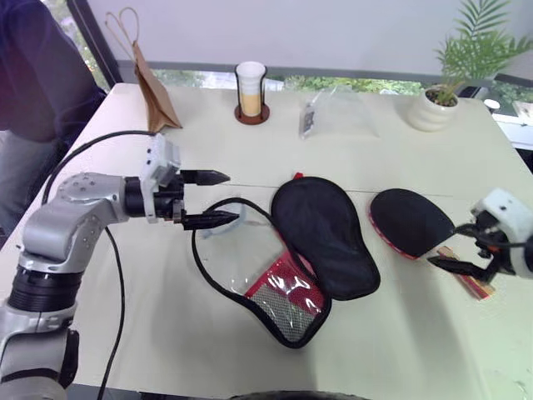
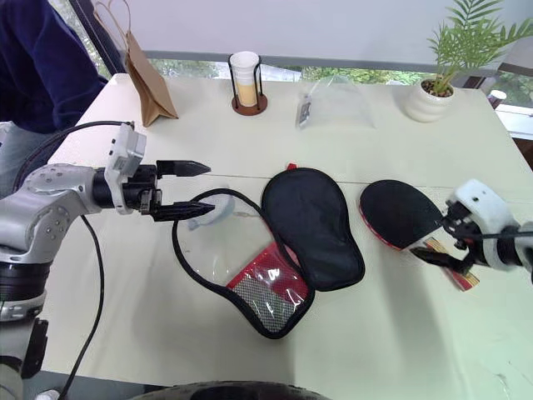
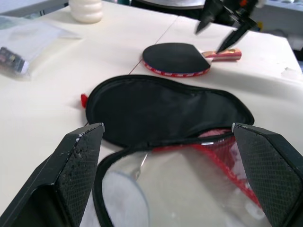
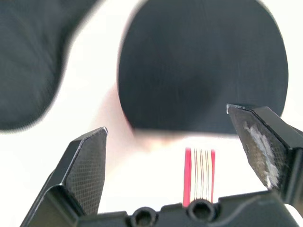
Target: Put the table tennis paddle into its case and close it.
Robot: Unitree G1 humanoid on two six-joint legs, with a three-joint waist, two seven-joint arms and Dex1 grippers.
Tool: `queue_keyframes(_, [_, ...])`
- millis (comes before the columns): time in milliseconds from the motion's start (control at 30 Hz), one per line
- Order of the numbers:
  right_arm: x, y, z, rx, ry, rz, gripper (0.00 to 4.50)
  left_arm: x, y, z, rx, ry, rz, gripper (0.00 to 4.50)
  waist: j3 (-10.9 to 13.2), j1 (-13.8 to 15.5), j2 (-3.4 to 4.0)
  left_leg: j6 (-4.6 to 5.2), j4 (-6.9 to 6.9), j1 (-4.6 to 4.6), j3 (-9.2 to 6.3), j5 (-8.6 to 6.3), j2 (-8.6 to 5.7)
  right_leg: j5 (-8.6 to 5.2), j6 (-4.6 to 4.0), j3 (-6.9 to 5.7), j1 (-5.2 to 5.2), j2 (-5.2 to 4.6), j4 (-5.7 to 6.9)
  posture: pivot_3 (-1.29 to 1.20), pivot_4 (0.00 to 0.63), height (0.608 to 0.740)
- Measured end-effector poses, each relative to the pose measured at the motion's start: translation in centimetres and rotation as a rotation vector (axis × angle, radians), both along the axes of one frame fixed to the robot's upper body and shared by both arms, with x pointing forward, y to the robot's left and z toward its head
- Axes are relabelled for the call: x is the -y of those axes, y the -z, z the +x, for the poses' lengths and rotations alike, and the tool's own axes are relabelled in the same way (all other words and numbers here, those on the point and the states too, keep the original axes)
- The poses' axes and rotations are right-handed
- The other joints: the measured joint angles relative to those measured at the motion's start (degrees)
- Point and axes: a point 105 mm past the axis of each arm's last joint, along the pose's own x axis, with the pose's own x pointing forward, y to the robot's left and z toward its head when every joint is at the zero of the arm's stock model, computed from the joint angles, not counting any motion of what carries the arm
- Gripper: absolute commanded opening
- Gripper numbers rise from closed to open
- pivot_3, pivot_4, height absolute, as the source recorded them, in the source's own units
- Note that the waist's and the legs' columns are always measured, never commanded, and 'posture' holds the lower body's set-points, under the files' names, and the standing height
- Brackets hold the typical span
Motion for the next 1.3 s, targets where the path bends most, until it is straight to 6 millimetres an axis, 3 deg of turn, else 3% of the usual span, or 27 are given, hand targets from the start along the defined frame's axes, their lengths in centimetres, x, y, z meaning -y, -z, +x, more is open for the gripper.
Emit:
queue_keyframes(267, [2.8,1.9,-0.4,-0.038,0.138,0.033,4.44,1.1,0.1,0.3,-0.007,0.056,-0.012,4.50,0.0,0.0,-0.01,-0.05,0.03,0.02,0.04,0.04,0.04,0.00,0.01,0.00,0.06,0.08,-0.01,0.00,0.150,0.740])
queue_keyframes(433, [3.1,3.4,0.0,-0.096,0.167,0.074,4.44,1.7,-0.5,0.3,0.016,0.084,-0.014,4.50,0.0,0.0,-0.01,-0.12,0.03,0.04,0.03,0.08,0.04,-0.01,0.02,0.00,0.06,0.10,-0.01,0.00,0.150,0.740])
queue_keyframes(533, [3.2,4.3,0.3,-0.120,0.181,0.095,3.60,2.0,-0.1,0.3,0.008,0.092,-0.005,4.50,0.0,0.0,-0.01,-0.12,0.03,0.03,0.04,0.08,0.04,-0.01,0.02,0.00,0.07,0.10,-0.01,0.00,0.150,0.740])
queue_keyframes(700, [3.7,4.3,0.8,-0.107,0.202,0.113,0.93,2.1,-0.1,0.3,0.008,0.093,-0.007,4.50,0.0,0.1,-0.01,-0.13,0.03,0.03,0.04,0.08,0.05,-0.01,0.02,0.00,0.07,0.10,0.00,0.00,0.150,0.740])
queue_keyframes(933, [3.6,3.9,0.6,-0.102,0.214,0.132,0.78,2.7,0.2,0.5,0.007,0.108,-0.030,4.50,0.0,0.1,0.02,-0.13,0.04,0.04,0.04,0.08,0.04,-0.01,0.03,-0.01,0.09,0.09,0.00,0.00,0.150,0.740])
queue_keyframes(1033, [2.1,1.4,0.9,-0.049,0.221,0.175,0.78,2.7,0.4,0.9,0.006,0.105,-0.035,4.50,0.0,-0.1,0.05,-0.13,0.03,0.03,0.04,0.08,0.06,-0.01,0.03,0.00,0.05,0.11,0.03,0.00,0.150,0.740])
queue_keyframes(1167, [-2.4,-3.1,1.7,0.090,0.145,0.199,0.78,3.3,0.1,1.0,0.015,0.133,-0.045,4.50,0.0,-0.1,0.04,-0.13,0.00,0.03,0.01,0.08,0.12,-0.01,0.03,0.00,0.05,0.17,0.02,0.00,0.150,0.740])
queue_keyframes(1233, [-4.9,-3.0,1.7,0.107,0.137,0.254,0.78,3.4,0.4,1.1,0.010,0.138,-0.044,4.50,0.0,0.0,0.00,-0.13,0.02,0.02,-0.01,0.08,0.12,-0.01,0.03,0.00,0.07,0.15,0.00,0.00,0.150,0.740])
queue_keyframes(1300, [-7.7,-1.6,1.5,0.058,0.121,0.291,0.78,3.7,0.8,1.0,-0.001,0.155,-0.041,4.50,0.0,0.2,-0.01,-0.13,0.04,0.00,-0.01,0.08,0.04,-0.01,0.03,0.00,0.05,0.07,0.00,0.00,0.150,0.740])
